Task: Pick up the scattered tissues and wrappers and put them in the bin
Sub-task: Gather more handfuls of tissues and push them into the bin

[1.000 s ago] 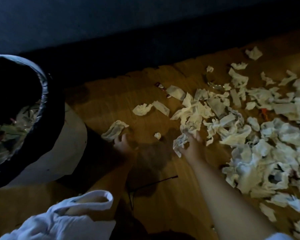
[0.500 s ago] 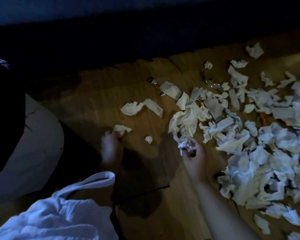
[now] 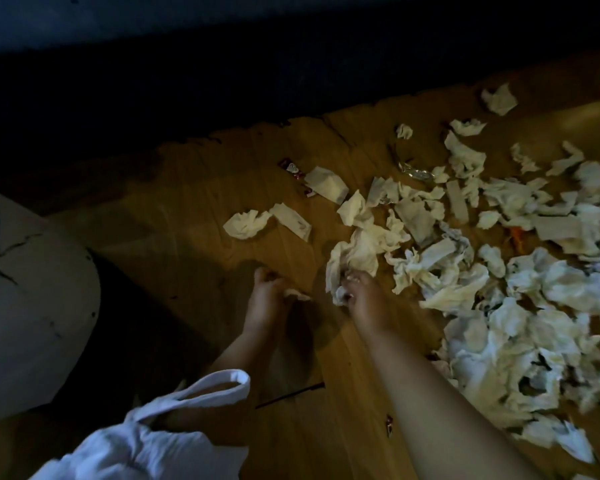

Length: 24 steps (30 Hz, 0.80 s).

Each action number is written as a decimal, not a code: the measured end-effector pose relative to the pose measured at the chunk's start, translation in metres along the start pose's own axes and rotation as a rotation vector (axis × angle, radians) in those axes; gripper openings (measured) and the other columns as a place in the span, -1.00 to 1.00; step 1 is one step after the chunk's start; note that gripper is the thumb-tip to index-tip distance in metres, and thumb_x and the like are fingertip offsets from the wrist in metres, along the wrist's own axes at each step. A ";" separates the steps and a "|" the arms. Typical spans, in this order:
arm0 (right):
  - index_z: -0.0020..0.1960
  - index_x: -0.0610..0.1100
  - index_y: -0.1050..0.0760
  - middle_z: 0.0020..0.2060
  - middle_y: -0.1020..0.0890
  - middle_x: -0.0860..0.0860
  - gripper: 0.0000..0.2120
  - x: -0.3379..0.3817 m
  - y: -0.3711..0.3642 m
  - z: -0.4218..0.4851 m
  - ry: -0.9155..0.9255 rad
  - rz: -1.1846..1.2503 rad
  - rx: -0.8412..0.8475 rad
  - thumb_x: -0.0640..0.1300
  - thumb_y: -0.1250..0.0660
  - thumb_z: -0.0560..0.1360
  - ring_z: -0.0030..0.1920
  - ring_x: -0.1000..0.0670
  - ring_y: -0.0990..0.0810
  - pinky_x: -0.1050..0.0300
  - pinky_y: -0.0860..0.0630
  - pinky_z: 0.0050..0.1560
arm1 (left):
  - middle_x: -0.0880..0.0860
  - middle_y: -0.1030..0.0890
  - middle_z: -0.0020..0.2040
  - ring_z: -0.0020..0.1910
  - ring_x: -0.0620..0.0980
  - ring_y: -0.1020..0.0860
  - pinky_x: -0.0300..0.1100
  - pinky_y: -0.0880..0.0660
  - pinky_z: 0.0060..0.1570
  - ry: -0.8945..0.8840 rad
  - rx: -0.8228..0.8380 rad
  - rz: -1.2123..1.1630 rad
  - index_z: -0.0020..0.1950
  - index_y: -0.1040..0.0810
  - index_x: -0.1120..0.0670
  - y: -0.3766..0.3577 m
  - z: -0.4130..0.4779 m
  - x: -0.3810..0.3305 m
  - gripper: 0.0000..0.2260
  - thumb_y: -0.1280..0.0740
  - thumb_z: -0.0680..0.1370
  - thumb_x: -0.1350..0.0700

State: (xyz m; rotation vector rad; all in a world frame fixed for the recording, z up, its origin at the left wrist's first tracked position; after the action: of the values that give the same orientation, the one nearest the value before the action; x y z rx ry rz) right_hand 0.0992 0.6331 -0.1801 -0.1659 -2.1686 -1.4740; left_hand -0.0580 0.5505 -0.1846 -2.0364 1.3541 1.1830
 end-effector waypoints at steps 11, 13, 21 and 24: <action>0.04 -0.48 -0.54 -0.02 -0.61 -0.31 -0.79 0.029 0.057 -0.052 -0.219 0.384 0.028 -0.48 -0.31 0.40 -0.04 -0.11 -0.54 0.36 -0.41 -0.22 | 0.15 -0.50 0.25 0.23 0.08 -0.49 -0.13 -0.46 0.22 -0.076 -0.024 0.433 0.15 -0.54 0.14 0.030 -0.050 -0.067 -0.77 -0.31 0.51 0.29; 0.11 -0.44 -0.52 -0.01 -0.61 -0.25 -0.73 0.055 0.081 -0.052 -0.169 0.463 0.003 -0.45 -0.34 0.41 -0.02 -0.05 -0.53 0.61 -0.35 -0.30 | 0.11 -0.50 0.25 0.21 0.04 -0.50 -0.32 -0.47 0.05 -0.129 -0.015 0.460 0.18 -0.53 0.16 0.036 -0.058 -0.093 -0.76 -0.31 0.52 0.26; -0.20 -0.28 -0.62 -0.40 -0.65 -0.12 -0.81 0.162 0.158 -0.079 0.038 0.780 -0.052 -0.14 -0.44 0.41 -0.33 0.07 -0.57 0.28 -0.46 -0.32 | 0.01 -0.48 0.17 0.05 -0.07 -0.50 -0.38 -0.49 -0.15 -0.335 -0.162 0.385 0.14 -0.60 0.04 0.096 -0.123 -0.183 -0.79 -0.35 0.51 0.13; -0.30 -0.11 -0.58 -0.52 -0.60 0.16 -0.86 0.198 0.173 -0.097 0.081 0.819 -0.050 -0.13 -0.42 0.43 -0.41 0.24 -0.58 0.28 -0.52 -0.32 | 0.01 -0.51 0.15 0.06 -0.07 -0.50 -0.33 -0.50 -0.06 -0.406 -0.227 0.377 0.11 -0.63 0.03 0.133 -0.154 -0.202 -0.81 -0.34 0.52 0.17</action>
State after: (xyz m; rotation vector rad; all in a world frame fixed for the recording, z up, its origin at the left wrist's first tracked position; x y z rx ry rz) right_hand 0.0257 0.5806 0.0851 -0.8748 -1.6700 -1.0197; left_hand -0.1455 0.4888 0.0822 -1.5857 1.4798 1.8714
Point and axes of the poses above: each hand's wrist, its own z-axis towards the middle knuckle, its own y-axis out of the back of the hand, x = y × z, the point moved 9 cm from there along z, towards the middle knuckle
